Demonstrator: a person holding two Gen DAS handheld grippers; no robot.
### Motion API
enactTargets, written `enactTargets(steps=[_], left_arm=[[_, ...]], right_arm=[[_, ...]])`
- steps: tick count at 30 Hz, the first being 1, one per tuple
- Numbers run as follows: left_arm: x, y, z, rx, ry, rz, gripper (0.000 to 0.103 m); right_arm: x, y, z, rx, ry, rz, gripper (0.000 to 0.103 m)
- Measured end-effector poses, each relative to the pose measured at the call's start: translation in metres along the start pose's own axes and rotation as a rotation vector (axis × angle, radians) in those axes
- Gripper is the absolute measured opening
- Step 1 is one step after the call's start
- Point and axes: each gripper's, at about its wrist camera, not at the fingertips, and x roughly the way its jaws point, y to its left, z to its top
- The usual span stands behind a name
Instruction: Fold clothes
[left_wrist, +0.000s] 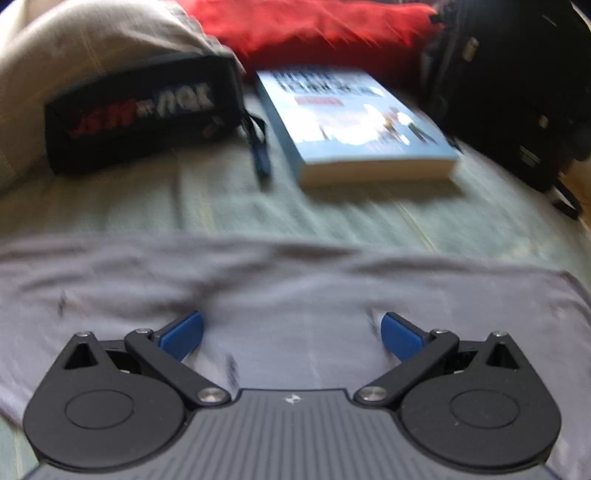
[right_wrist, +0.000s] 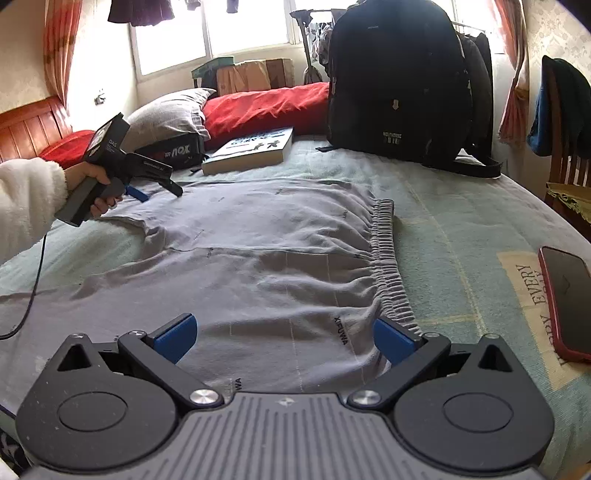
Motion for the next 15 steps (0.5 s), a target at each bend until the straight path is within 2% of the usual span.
enactTargets(steps=[4,6,12,15], left_arm=[[0.002,-0.001,0.015,-0.043,-0.003,0.085,0.102],[-0.015,-0.010,0.014,-0.031,-0.027,0.065,0.102],[-0.079,-0.061,-0.011,0.118,-0.037,-0.048,0.102],[-0.112,-0.098,-0.035,0.213,-0.031,-0.106,0.102]], right_arm=[[0.000,0.001,0.001,-0.005,0.012,-0.020,0.103],[-0.002,0.003,0.001,-0.014,0.016,-0.020,0.103],[-0.010,0.018,0.000,-0.042,0.032,-0.003,0.103],[-0.016,0.028,-0.001,-0.067,0.038,0.005,0.103]])
